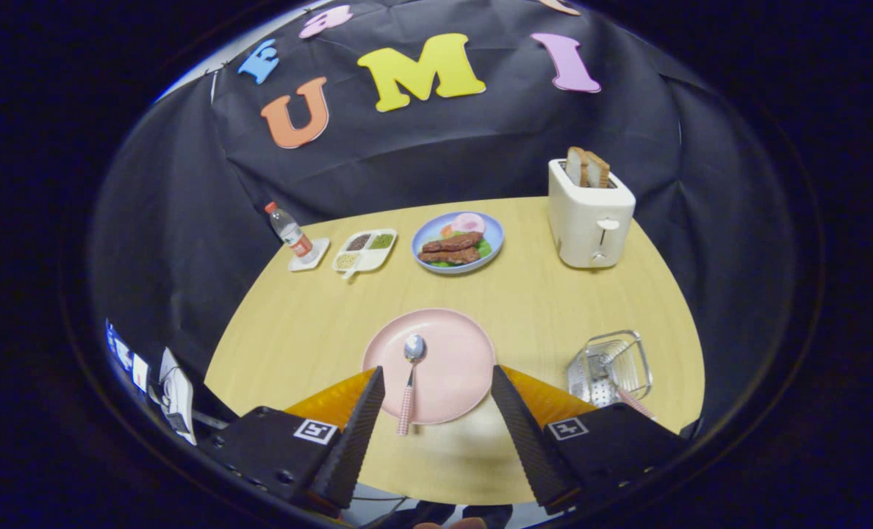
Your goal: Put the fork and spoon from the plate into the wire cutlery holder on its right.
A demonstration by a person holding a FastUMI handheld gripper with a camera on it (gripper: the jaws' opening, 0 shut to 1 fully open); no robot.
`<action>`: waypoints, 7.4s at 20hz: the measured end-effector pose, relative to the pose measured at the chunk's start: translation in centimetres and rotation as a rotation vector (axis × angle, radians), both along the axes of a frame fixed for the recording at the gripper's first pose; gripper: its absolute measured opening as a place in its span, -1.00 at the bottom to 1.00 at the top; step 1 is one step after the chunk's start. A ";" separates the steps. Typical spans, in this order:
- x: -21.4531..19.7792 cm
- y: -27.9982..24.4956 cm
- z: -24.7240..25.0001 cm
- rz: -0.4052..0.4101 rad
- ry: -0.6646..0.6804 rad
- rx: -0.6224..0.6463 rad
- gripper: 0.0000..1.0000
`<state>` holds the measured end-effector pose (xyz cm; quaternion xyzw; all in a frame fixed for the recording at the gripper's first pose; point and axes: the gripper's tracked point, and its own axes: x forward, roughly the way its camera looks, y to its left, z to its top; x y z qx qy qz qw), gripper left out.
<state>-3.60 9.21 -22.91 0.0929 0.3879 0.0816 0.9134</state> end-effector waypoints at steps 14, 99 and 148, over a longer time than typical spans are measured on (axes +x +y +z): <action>1.3 5.2 -10.9 0.016 0.111 -0.159 0.76; 6.0 -13.3 15.4 -0.095 -0.273 -0.088 0.93; -4.0 -3.8 28.9 -0.317 -0.933 -0.146 0.92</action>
